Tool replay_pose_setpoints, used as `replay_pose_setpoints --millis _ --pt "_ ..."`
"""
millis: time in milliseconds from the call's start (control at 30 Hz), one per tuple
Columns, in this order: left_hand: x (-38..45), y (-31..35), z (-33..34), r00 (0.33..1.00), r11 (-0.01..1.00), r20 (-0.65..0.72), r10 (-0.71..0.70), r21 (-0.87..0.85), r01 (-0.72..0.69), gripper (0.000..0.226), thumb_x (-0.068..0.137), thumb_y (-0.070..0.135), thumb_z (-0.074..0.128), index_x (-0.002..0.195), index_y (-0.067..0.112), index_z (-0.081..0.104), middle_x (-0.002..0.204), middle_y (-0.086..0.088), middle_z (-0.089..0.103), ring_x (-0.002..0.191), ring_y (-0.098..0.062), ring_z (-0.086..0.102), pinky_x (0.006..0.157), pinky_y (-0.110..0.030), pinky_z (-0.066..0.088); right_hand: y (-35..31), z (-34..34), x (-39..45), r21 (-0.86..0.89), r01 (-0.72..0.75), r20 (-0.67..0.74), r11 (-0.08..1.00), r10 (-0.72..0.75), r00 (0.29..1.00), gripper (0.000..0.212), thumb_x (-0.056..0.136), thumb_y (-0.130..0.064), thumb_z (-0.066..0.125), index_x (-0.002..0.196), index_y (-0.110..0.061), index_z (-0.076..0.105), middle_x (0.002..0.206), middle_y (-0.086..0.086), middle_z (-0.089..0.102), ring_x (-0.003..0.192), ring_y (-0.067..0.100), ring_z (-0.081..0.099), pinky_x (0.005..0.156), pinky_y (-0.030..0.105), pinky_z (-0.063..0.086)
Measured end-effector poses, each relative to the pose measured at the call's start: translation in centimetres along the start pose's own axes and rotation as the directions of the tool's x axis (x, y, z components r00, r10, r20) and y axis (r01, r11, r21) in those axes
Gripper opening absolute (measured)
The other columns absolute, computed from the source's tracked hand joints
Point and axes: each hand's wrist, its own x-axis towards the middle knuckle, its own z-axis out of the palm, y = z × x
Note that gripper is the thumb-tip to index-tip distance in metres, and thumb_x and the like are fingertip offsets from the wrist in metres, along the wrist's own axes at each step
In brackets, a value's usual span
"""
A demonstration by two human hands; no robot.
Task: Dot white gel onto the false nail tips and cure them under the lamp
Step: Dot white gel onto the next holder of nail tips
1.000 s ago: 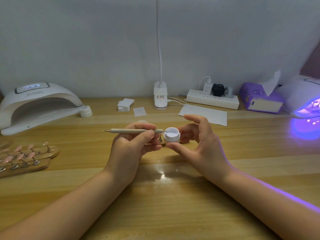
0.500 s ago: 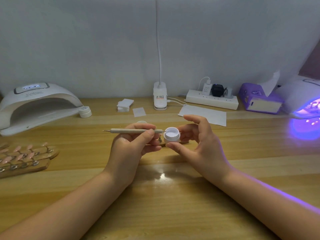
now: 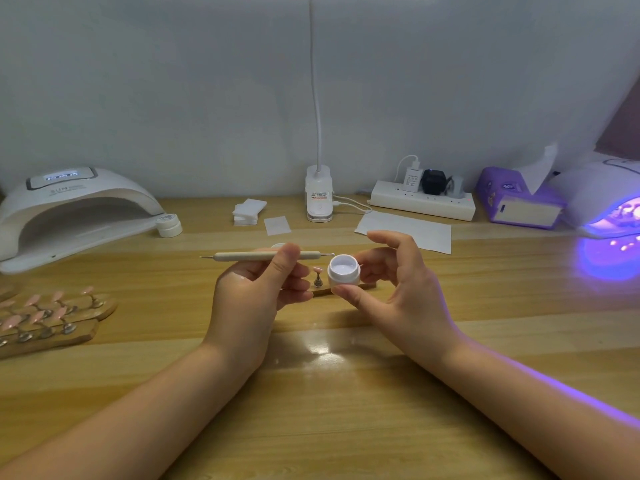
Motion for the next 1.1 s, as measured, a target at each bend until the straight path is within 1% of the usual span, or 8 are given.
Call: replay_pose_setpoints --millis 133,267,467,533,633,767,900,1100 --pt "0.0 0.1 0.0 1.000 1.000 -0.015 -0.017 -0.015 0.016 0.036 0.060 0.045 0.076 0.074 0.012 0.076 0.071 -0.011 0.067 0.061 -0.018 0.063 0.055 -0.026 0.053 0.0 0.0 0.0 0.012 0.002 0.002 1.000 -0.002 1.000 0.072 0.070 -0.025 0.084 0.127 -0.016 0.042 0.099 -0.009 0.066 0.089 0.004 0.064 0.079 0.019 0.053" --pt "0.0 0.2 0.0 0.999 0.999 -0.021 -0.024 -0.034 0.024 0.041 0.060 0.044 0.075 0.078 0.008 0.075 0.070 -0.011 0.066 0.060 -0.017 0.062 0.054 -0.025 0.053 0.1 0.0 0.0 0.007 0.017 -0.003 1.000 -0.017 1.000 0.072 0.068 -0.027 0.084 0.125 -0.019 0.041 0.099 -0.008 0.066 0.088 0.003 0.063 0.079 0.016 0.052" --pt "-0.1 0.3 0.1 0.999 1.000 -0.043 -0.016 -0.020 0.016 0.038 0.061 0.043 0.073 0.077 0.009 0.075 0.068 -0.009 0.067 0.058 -0.015 0.061 0.052 -0.024 0.052 0.3 0.3 -0.1 -0.031 0.069 0.009 0.997 -0.069 0.998 0.073 0.068 -0.024 0.086 0.125 -0.020 0.039 0.098 -0.006 0.065 0.089 0.002 0.062 0.078 0.009 0.048" --pt "-0.1 0.4 0.1 0.999 1.000 -0.038 -0.010 -0.011 0.010 0.032 0.061 0.043 0.074 0.072 0.012 0.075 0.066 -0.008 0.066 0.056 -0.015 0.060 0.051 -0.025 0.052 0.3 0.1 -0.1 -0.044 0.076 0.009 0.996 -0.076 0.997 0.073 0.069 -0.027 0.085 0.125 -0.021 0.039 0.099 -0.006 0.065 0.090 0.003 0.061 0.078 0.010 0.048" --pt "0.0 0.5 -0.1 1.000 1.000 -0.024 0.000 0.011 0.000 0.023 0.063 0.040 0.074 0.067 0.017 0.076 0.065 -0.005 0.066 0.056 -0.014 0.059 0.051 -0.026 0.051 0.3 -0.3 0.4 -0.072 0.058 -0.039 0.996 -0.061 0.997 0.072 0.069 -0.033 0.083 0.126 -0.018 0.041 0.100 -0.007 0.064 0.090 0.007 0.061 0.080 0.020 0.050" --pt "0.4 0.7 -0.7 0.999 1.000 -0.035 -0.005 0.008 0.005 0.018 0.069 0.033 0.072 0.076 0.017 0.077 0.071 -0.005 0.068 0.058 -0.015 0.060 0.052 -0.026 0.051 1.0 -1.8 1.3 -0.135 -0.028 -0.160 0.991 0.006 0.987 0.068 0.071 -0.033 0.082 0.123 -0.024 0.040 0.100 -0.013 0.060 0.093 0.012 0.058 0.086 0.031 0.049" --pt "1.0 0.6 -1.2 0.996 0.997 -0.059 -0.064 -0.034 0.062 0.009 0.084 0.019 0.066 0.087 0.016 0.073 0.076 -0.005 0.071 0.056 -0.013 0.060 0.049 -0.023 0.050 3.0 -3.2 2.0 -0.200 -0.192 -0.187 0.961 0.155 0.970 0.067 0.076 -0.032 0.080 0.129 -0.019 0.042 0.108 -0.010 0.061 0.104 0.015 0.056 0.093 0.039 0.047" --pt "1.3 0.4 -1.4 0.993 0.997 -0.085 -0.078 -0.013 0.078 0.012 0.089 0.014 0.062 0.087 0.016 0.073 0.072 -0.003 0.069 0.055 -0.011 0.058 0.048 -0.022 0.048 4.9 -3.6 2.3 -0.244 -0.381 -0.140 0.892 0.356 0.924 0.067 0.078 -0.037 0.076 0.132 -0.025 0.038 0.105 -0.018 0.062 0.109 0.014 0.053 0.087 0.033 0.043"
